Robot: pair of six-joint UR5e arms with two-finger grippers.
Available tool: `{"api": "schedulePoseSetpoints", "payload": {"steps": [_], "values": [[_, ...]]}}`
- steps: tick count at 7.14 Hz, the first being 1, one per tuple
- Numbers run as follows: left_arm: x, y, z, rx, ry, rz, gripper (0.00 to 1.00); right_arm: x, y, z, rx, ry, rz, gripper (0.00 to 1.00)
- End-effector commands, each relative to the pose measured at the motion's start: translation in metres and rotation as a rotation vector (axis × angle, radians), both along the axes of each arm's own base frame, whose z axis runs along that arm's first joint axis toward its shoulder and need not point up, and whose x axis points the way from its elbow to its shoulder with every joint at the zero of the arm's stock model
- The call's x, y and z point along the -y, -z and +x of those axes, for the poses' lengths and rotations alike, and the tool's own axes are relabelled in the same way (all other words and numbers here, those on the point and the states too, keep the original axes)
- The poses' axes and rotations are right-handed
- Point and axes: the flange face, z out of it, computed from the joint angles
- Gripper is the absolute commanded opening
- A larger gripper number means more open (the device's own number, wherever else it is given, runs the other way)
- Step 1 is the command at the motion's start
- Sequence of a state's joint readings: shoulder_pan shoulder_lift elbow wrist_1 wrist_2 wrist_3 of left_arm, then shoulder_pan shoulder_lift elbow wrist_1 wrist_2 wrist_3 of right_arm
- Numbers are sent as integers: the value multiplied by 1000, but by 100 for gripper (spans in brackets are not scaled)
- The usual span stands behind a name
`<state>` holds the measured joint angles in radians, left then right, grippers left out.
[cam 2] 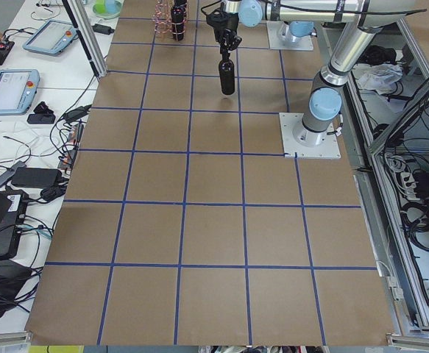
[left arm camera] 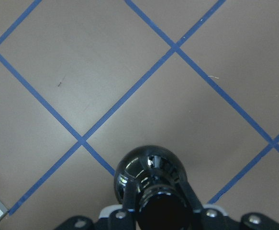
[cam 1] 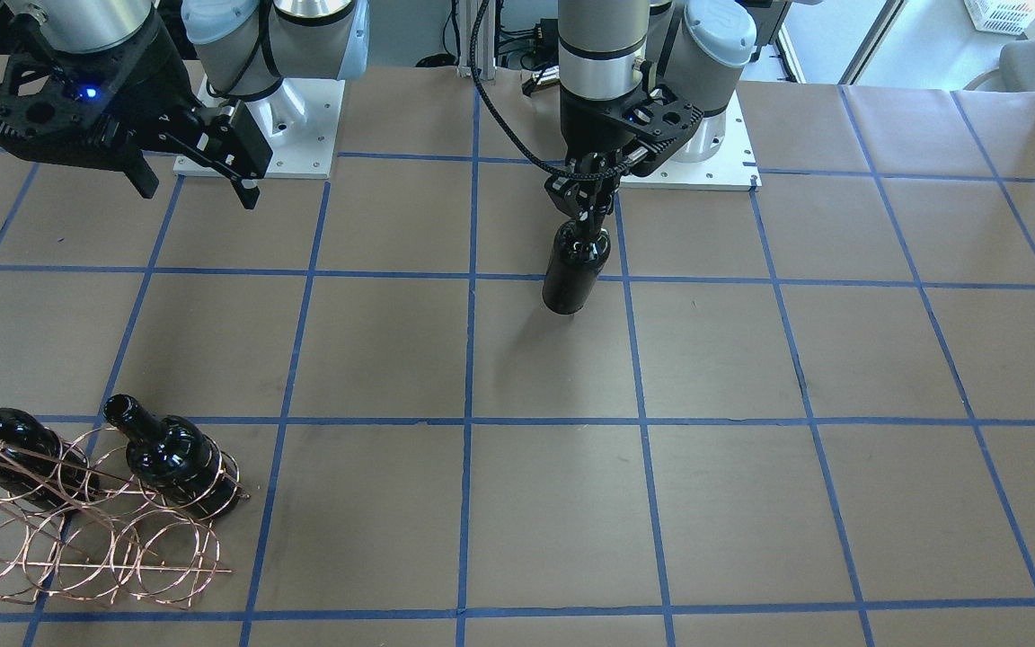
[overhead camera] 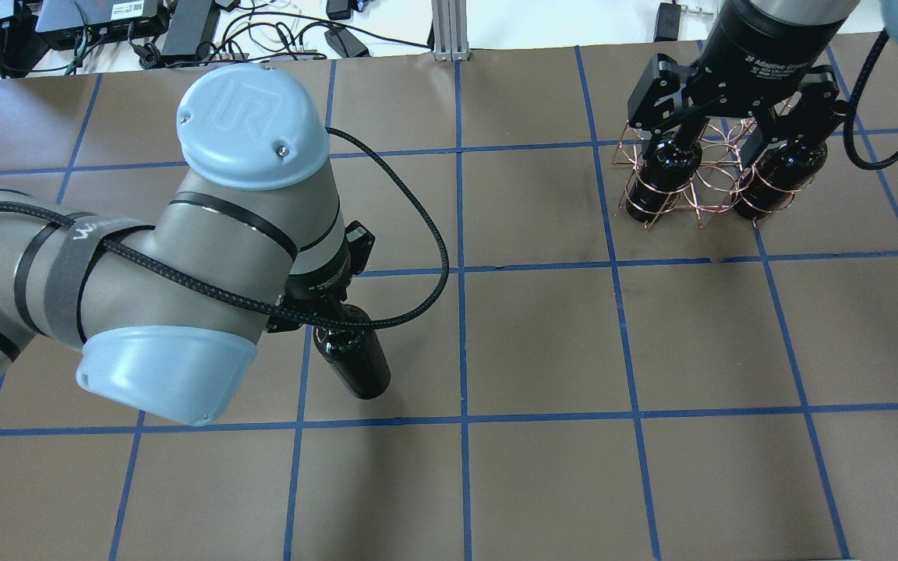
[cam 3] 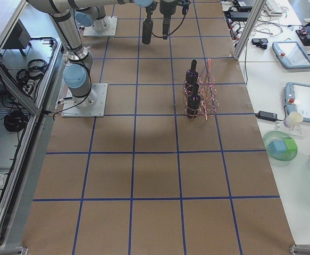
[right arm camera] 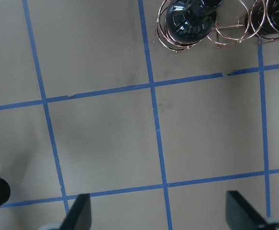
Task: Place wine into wine basket
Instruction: 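Lift the bottle with the left gripper and swing it upright toward the table center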
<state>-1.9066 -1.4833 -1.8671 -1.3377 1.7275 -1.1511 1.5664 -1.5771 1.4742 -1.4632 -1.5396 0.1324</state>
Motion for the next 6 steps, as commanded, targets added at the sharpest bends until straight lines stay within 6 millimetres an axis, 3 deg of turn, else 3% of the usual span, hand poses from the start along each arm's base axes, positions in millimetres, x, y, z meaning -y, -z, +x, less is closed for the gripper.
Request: {"api": "schedulePoseSetpoints", "payload": {"steps": [1, 5, 6], "values": [[-6, 3, -7, 9, -17, -7, 9, 0, 0, -1, -5, -2, -2, 100], [2, 4, -8, 3, -35, -57, 9, 0, 1, -1, -10, 9, 3, 100], [-2, 14, -7, 9, -42, -43, 9, 0, 5, -2, -16, 1, 12, 100]]}}
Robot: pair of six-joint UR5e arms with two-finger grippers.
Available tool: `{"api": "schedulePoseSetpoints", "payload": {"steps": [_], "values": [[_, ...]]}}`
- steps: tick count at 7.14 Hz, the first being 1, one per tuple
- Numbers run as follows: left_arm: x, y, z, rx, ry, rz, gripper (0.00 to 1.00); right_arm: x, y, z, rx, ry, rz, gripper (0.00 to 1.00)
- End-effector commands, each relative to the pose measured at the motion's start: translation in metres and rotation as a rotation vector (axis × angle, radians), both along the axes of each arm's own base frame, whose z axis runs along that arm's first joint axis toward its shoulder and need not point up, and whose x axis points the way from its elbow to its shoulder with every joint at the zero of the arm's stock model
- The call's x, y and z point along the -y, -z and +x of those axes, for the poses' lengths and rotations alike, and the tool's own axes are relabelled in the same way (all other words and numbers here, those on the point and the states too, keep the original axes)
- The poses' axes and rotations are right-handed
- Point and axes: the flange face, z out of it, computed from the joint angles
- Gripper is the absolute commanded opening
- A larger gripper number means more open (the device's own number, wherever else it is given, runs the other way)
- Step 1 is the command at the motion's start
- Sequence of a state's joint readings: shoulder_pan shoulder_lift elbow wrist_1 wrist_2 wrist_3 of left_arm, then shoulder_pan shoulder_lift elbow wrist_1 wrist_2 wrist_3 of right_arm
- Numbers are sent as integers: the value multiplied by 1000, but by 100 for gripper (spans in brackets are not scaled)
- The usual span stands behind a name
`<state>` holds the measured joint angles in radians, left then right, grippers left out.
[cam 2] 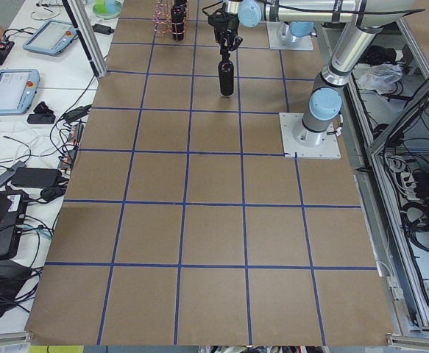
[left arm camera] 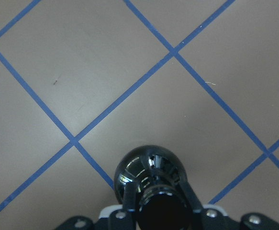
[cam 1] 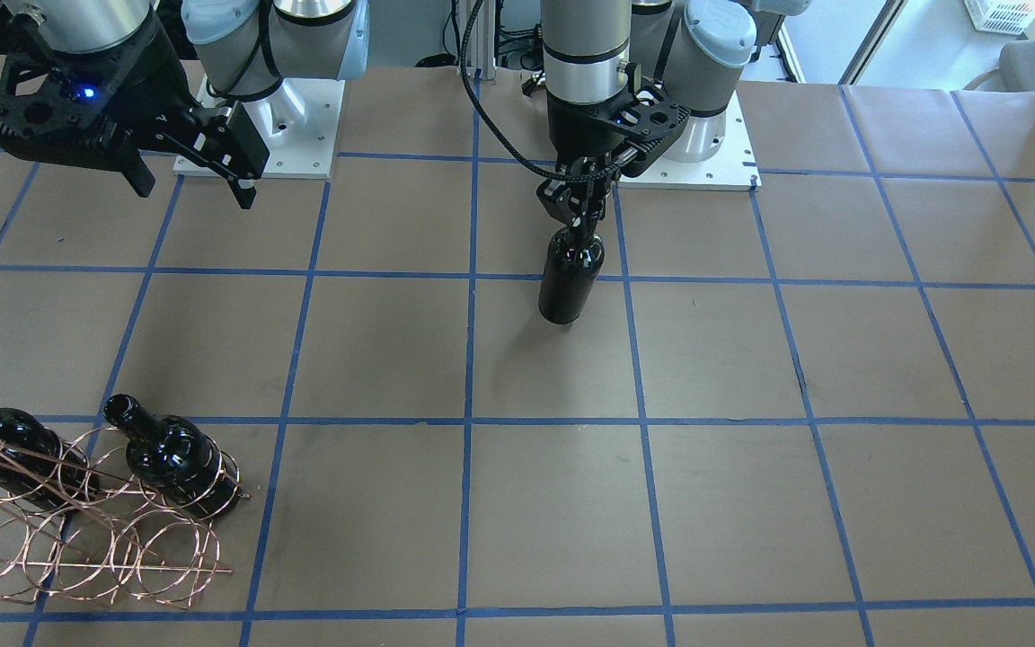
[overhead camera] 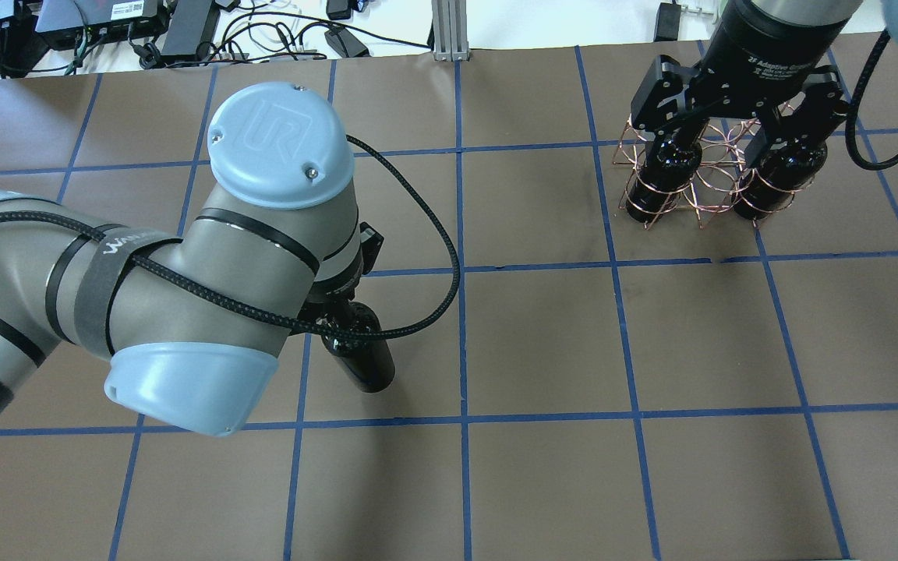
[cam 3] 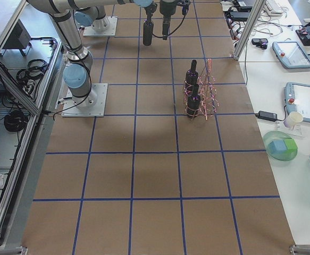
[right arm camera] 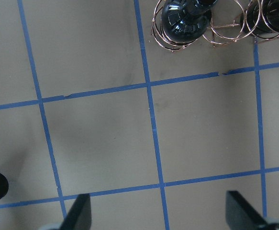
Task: Place wine into wine basket
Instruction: 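Stand the bottle upright on the table and open the left gripper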
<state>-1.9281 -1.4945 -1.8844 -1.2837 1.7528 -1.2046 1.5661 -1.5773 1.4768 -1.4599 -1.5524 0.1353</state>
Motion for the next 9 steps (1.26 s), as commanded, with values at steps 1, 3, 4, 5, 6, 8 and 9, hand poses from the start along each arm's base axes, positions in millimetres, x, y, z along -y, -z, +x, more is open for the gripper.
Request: {"api": "schedulePoseSetpoints", "payload": {"steps": [1, 3, 4, 5, 6, 8, 9], "values": [[-3, 11, 1, -1, -10, -6, 9, 1, 5, 0, 2, 3, 10, 100], [-4, 13, 1, -2, -10, -2, 9, 1, 5, 0, 2, -5, 6, 100], [-5, 15, -1, -1, -8, 3, 9, 7, -4, -1, 7, -1, -74, 100], [-7, 15, -4, 2, -1, 2, 9, 8, -8, 0, 19, 2, -96, 100], [-8, 15, -4, 4, -1, 6, 11, 1, -5, 2, 6, -7, -61, 100], [-8, 15, -4, 7, -2, 10, 49, -2, -2, 3, 12, -7, -25, 100], [-8, 15, -4, 7, -2, 11, 50, -2, -1, 2, 11, -5, -24, 100]]}}
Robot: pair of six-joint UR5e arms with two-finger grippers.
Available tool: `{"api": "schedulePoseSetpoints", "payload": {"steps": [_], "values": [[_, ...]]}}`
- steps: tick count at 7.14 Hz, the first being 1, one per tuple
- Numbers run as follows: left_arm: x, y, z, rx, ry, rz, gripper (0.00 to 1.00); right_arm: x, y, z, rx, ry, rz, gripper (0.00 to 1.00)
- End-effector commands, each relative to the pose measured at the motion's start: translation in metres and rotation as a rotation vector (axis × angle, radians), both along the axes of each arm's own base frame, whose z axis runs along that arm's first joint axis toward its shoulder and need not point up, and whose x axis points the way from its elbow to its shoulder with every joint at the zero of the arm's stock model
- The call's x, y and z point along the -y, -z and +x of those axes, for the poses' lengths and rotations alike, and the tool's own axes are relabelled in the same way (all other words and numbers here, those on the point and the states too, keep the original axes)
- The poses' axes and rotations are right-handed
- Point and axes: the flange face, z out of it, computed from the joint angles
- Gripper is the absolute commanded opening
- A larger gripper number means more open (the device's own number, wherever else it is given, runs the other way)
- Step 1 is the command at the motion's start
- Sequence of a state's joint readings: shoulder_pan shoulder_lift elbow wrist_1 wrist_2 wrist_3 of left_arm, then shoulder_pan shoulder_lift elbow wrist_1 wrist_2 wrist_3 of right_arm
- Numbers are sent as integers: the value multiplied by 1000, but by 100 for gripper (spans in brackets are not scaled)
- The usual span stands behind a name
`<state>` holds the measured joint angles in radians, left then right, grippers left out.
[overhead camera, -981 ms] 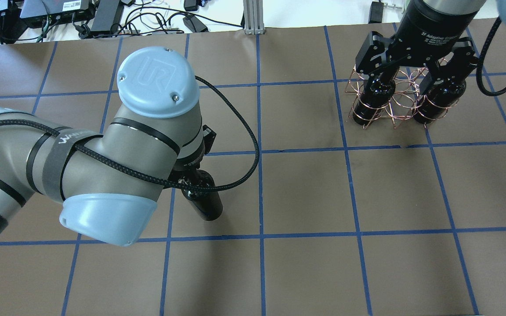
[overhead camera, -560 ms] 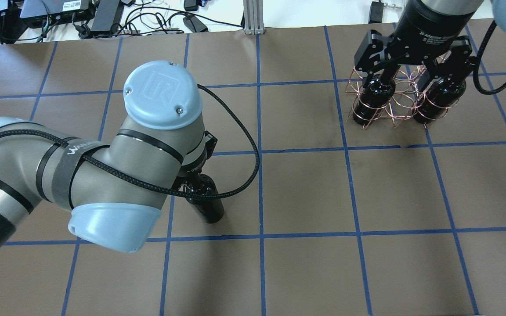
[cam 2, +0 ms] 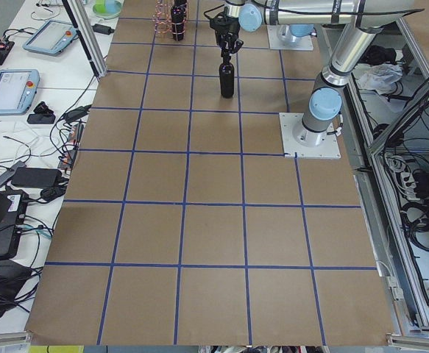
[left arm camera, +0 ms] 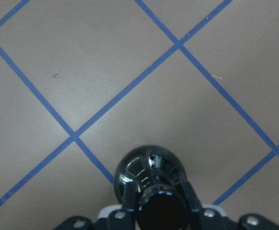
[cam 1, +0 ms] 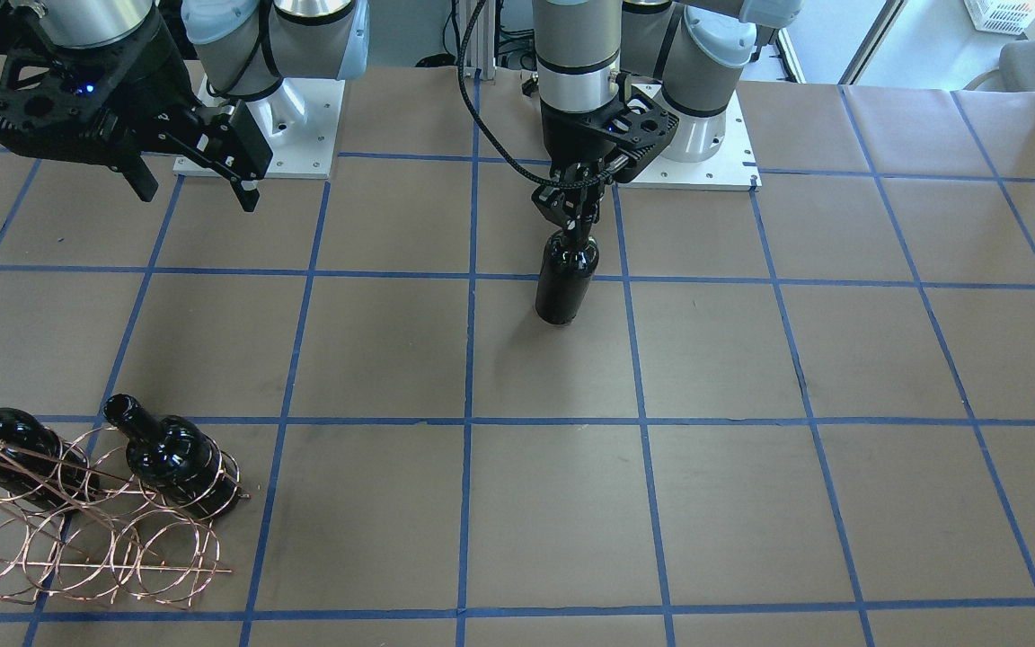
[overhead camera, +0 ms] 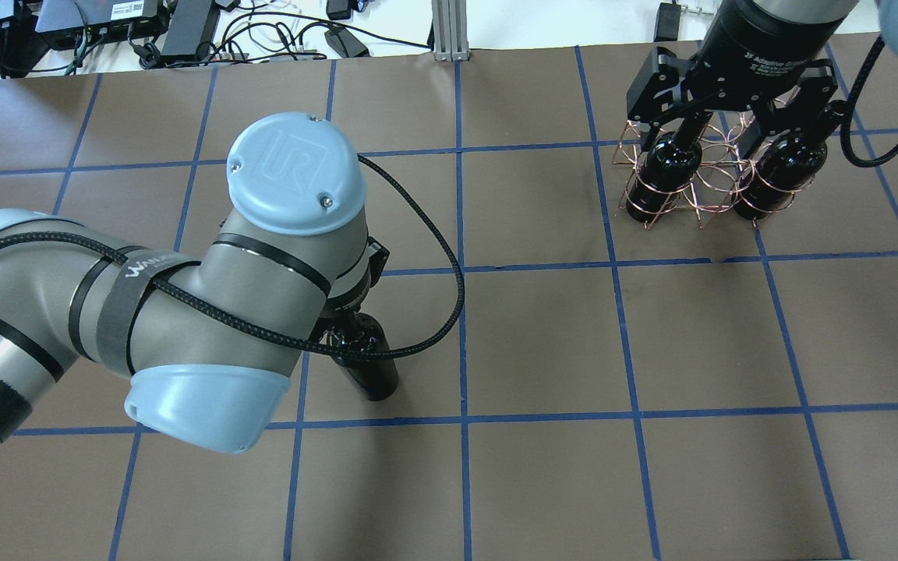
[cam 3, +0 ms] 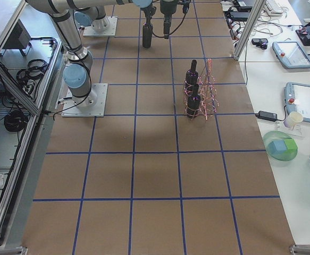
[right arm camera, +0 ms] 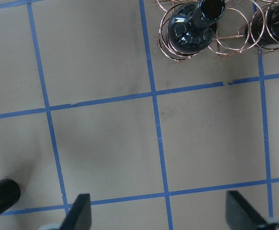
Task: Place wine into wine basket
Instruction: 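Stand the bottle upright on the table and open the left gripper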
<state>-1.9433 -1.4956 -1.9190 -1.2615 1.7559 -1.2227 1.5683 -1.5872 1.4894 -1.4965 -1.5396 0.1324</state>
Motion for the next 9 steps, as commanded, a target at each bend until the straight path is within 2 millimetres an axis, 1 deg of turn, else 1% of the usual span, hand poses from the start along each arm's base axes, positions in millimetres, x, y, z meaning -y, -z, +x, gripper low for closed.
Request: {"api": "schedulePoseSetpoints", "payload": {"steps": [1, 2, 3, 4, 5, 6, 7, 8, 9], "values": [[0, 0, 0, 1, -1, 2, 51, -1, 1, 0, 3, 2, 7, 100], [0, 0, 0, 1, -1, 2, 57, 0, 1, 0, 1, 0, 8, 100], [1, -5, -1, -2, 9, -8, 63, 1, 3, -2, -8, 2, 13, 100], [7, -15, 2, -7, 20, -25, 70, 1, 3, -2, -10, 2, 13, 100], [18, -38, 8, 11, 135, -4, 76, 0, 2, -3, -13, 0, 11, 100], [37, -66, 38, 24, 236, 85, 76, 1, 1, 0, 4, -2, 1, 100], [57, -97, 71, -20, 313, 108, 80, 4, 6, -2, -19, -3, 14, 100], [72, -119, 107, -57, 448, 151, 81, 5, 6, -3, -20, 0, 11, 100], [88, -143, 154, -47, 574, 134, 85, 4, 8, -4, -33, 2, 24, 100]]}}
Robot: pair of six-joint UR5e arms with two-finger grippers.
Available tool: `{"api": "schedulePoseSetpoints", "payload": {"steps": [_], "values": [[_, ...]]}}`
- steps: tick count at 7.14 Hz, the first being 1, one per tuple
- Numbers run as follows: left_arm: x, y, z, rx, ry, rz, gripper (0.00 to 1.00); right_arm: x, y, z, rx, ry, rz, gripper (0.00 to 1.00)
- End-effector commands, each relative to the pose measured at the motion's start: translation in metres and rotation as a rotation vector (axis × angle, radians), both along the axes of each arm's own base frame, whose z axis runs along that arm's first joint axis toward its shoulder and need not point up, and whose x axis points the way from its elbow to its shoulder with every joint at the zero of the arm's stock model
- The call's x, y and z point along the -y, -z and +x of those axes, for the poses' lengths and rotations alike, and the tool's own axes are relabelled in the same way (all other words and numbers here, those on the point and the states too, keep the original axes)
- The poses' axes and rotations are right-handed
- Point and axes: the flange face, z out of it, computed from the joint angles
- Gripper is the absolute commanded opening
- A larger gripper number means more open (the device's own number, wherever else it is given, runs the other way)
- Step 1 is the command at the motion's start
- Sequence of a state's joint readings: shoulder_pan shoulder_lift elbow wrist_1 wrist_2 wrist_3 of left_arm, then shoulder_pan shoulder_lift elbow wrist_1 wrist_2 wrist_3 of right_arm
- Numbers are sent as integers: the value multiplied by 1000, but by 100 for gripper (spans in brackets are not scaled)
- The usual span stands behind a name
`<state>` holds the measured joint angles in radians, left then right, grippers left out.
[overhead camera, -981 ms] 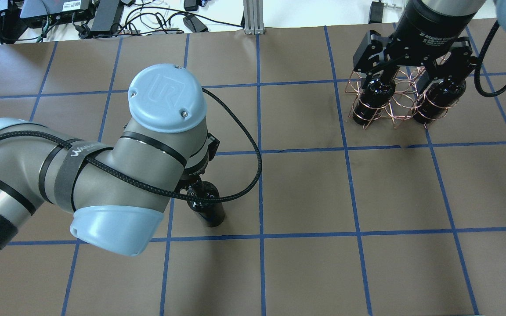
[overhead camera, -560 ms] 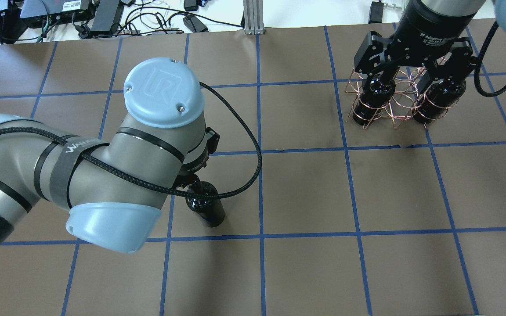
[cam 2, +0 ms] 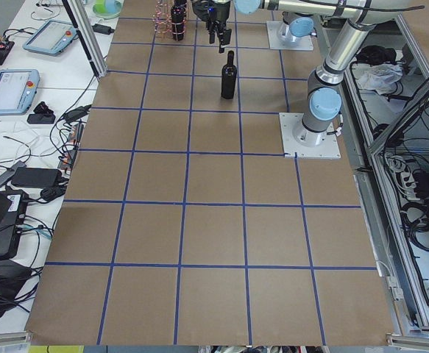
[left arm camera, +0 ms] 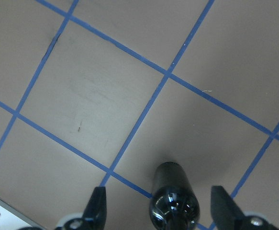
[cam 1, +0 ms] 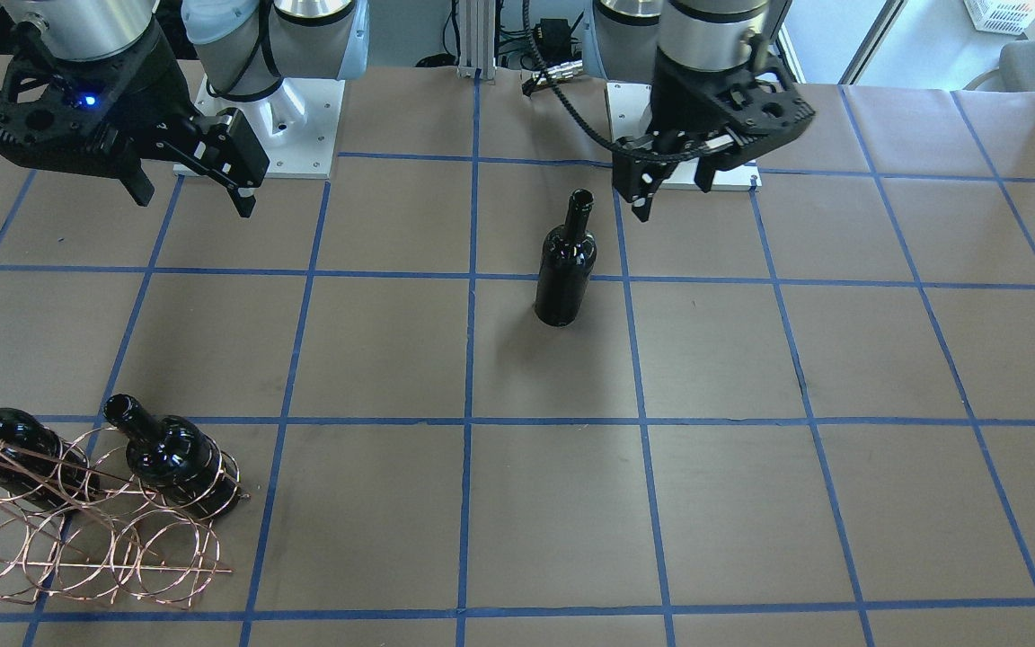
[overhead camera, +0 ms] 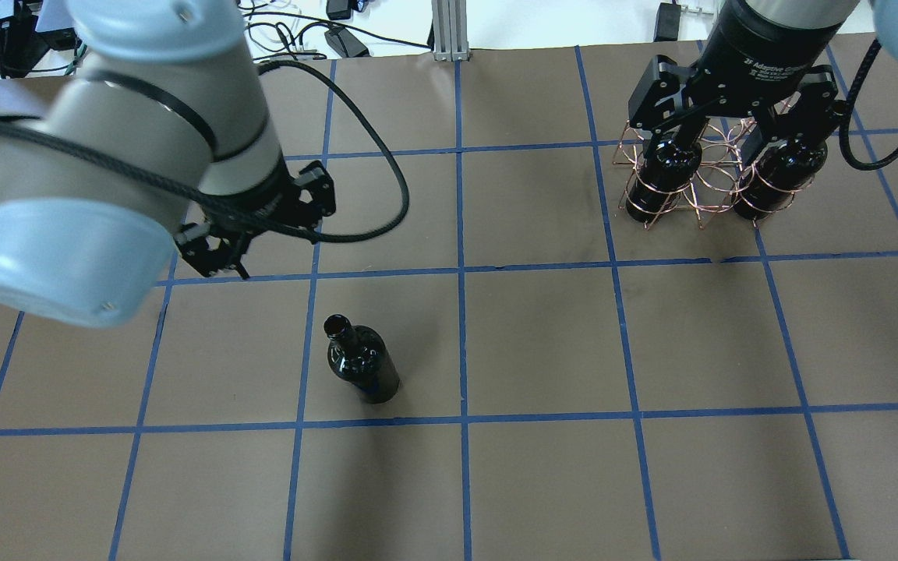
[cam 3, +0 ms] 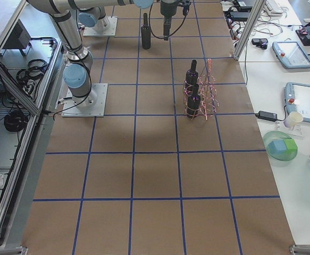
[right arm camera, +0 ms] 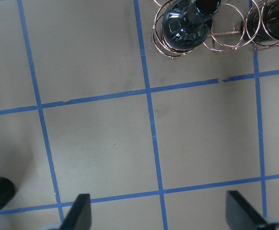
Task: Place wine into wine basket
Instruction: 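Raise the left gripper away while the right arm reaches over the upright bottle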
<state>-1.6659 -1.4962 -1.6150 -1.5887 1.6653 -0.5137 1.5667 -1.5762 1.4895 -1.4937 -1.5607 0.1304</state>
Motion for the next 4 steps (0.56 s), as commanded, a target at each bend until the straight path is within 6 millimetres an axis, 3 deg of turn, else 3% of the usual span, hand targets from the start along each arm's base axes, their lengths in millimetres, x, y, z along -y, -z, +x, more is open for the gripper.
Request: {"api": "schedulePoseSetpoints", "payload": {"steps": [1, 2, 4], "values": [[27, -41, 107, -61, 262, 13, 86, 0, 2, -6, -62, -1, 10, 100], [33, -42, 156, -127, 320, 10, 86, 3, 16, -8, -70, -9, 36, 100], [28, -44, 236, -93, 446, 17, 85, 0, 13, -4, -64, -9, 25, 100]]}}
